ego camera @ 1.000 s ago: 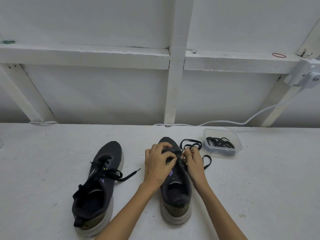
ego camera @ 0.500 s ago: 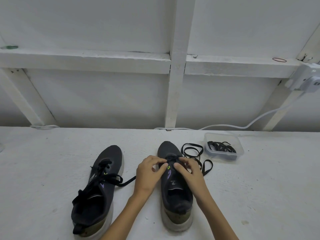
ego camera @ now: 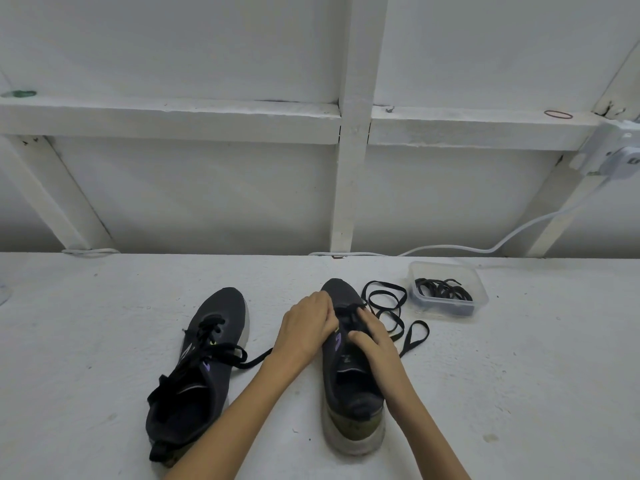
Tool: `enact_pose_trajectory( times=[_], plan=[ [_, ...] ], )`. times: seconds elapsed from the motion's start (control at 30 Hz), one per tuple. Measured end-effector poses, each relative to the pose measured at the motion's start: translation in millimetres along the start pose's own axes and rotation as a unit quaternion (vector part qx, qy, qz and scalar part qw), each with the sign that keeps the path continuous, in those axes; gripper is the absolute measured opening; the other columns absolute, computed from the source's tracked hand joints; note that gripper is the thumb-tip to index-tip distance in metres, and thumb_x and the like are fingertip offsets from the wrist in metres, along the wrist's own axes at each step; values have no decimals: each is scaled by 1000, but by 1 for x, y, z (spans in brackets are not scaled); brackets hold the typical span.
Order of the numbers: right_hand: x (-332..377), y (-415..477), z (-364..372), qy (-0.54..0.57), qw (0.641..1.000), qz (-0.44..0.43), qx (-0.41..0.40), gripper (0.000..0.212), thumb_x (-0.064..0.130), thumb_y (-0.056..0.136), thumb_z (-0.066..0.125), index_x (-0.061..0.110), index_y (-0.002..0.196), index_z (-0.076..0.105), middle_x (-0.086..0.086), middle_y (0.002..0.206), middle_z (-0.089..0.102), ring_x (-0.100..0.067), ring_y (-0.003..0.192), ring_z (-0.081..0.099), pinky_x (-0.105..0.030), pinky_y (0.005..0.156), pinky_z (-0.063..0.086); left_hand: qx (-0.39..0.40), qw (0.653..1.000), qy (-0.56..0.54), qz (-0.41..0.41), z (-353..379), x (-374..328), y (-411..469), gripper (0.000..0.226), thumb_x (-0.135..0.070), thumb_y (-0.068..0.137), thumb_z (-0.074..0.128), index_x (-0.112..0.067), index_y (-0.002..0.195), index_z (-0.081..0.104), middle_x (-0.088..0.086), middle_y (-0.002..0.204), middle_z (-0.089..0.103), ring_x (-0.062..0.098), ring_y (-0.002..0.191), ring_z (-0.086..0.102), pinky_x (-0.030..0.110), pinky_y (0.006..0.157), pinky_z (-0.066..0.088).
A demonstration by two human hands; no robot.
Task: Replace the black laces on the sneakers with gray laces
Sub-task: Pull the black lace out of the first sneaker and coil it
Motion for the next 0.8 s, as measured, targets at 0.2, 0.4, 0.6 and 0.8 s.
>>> enact_pose_trajectory(
  times=[0.2, 0.4, 0.6, 0.8],
  plan=[
    [3, -3, -2, -2, 1000, 0, -2, 69, 41, 74, 54, 27, 142, 47, 9, 150, 40, -6, 137, 35, -38, 118, 28, -5, 1000, 9, -4, -3, -2, 9, 18, -25, 102, 35, -12, 103, 47, 6, 81, 65, 32, 70, 56, 36, 62, 40],
    [-3, -2, -2, 30, 1000, 4, -1, 51, 33, 94, 61, 26, 142, 48, 12, 149, 42, -4, 139, 35, -36, 120, 25, -1, 977, -207, -49, -2, 16, -4, 17, -37, 93, 56, -21, 99, 62, -9, 94, 67, 8, 91, 61, 31, 84, 51],
    [-1, -2, -1, 48, 999, 21, 2, 65, 38, 79, 55, 24, 142, 47, 8, 151, 41, -6, 139, 35, -39, 120, 25, -36, 988, -146, -19, 3, 11, -7, 11, -29, 93, 57, -21, 99, 62, -8, 95, 66, 11, 92, 60, 31, 81, 50],
    [0, -1, 0, 35, 999, 9, 9, 73, 38, 72, 52, 22, 143, 46, 8, 151, 40, -6, 140, 33, -37, 120, 24, -46, 998, -37, -8, 1, 5, 4, 15, -27, 102, 34, -16, 107, 44, 4, 85, 69, 30, 76, 59, 40, 81, 45]
  ],
)
Point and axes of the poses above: each hand's wrist, its own y-axis towards the middle knuckle, its own z-axis out of the palm, x = y × z, the point moved 1 cm from there along y, towards the middle knuckle
